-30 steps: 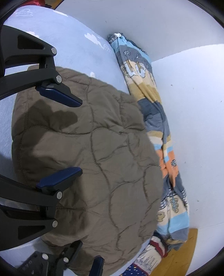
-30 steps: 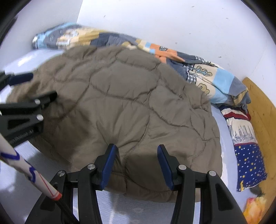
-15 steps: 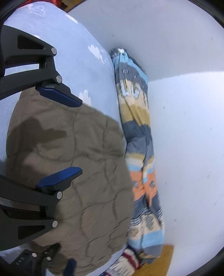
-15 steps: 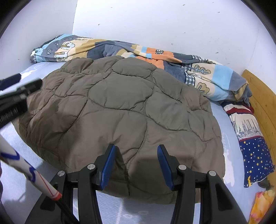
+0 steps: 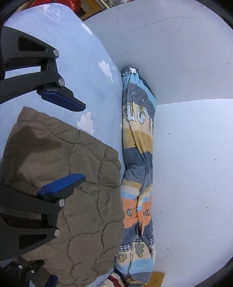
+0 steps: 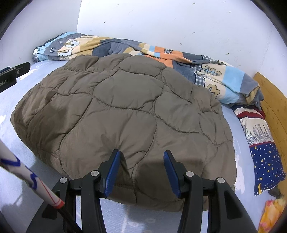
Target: Fold large clothes
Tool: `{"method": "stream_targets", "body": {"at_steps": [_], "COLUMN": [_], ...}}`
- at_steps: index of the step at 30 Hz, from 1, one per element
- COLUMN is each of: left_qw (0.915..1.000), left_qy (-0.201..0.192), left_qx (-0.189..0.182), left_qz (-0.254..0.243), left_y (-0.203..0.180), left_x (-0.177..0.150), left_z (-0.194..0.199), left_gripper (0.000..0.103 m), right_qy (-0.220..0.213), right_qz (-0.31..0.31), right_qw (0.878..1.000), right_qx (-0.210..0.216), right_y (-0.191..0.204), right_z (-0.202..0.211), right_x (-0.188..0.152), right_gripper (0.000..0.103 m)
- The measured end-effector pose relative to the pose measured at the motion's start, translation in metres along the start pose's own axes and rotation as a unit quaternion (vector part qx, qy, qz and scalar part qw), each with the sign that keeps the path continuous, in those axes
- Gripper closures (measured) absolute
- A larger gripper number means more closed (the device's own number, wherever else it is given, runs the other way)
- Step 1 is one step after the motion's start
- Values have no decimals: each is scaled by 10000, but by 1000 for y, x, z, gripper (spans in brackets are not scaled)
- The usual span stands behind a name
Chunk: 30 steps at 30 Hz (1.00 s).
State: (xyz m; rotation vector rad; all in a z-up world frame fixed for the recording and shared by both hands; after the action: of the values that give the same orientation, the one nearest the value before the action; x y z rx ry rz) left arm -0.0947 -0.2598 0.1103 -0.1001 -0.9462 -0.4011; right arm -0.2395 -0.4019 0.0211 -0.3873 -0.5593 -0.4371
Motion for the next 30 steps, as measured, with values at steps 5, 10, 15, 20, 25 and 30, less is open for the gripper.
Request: {"method": "stream_targets", "body": {"at_steps": [5, 10, 15, 20, 25, 30], "left_qw": [10000, 10000, 9999, 9999, 9959, 9804], "left_qy": [27, 52, 90, 139, 802, 1787], "left_qx": [42, 71, 80, 67, -398, -718], "left_qz": [-10, -26, -61, -62, 93, 417], "left_y": [-2, -3, -5, -6, -8, 5], "left_x": [-4, -4, -6, -8, -22, -52], "left_z": [2, 0, -2, -4, -27, -63], "left_gripper": [32, 32, 32, 32, 32, 32], "right_qy": [23, 27, 28, 52, 237, 139], "right_qz": [24, 28, 27, 34, -52, -623], "right_qw": [10000, 10000, 10000, 10000, 9994, 9956], "right_qx": [-7, -6, -15, -2, 259, 682], "right_y": [1, 1, 1, 2, 1, -21], "right_z": [-2, -2, -2, -4, -15, -1], "right_x": [0, 0, 0, -1, -6, -1], "right_gripper": [49, 49, 49, 49, 48, 48]}}
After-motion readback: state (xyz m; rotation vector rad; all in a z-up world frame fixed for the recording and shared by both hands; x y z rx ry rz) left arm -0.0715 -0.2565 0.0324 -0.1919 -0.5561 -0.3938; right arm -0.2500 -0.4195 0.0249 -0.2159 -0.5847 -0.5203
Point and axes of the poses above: each gripper's, at about its wrist camera, not at the fingertips, and z roughly against the way its jaws point, y to its left, x to its top, the point moved 9 cm from there along -z, roughly the way its jaws point, and after that the axes turned 7 degrees about y, right-handed, at the moved point
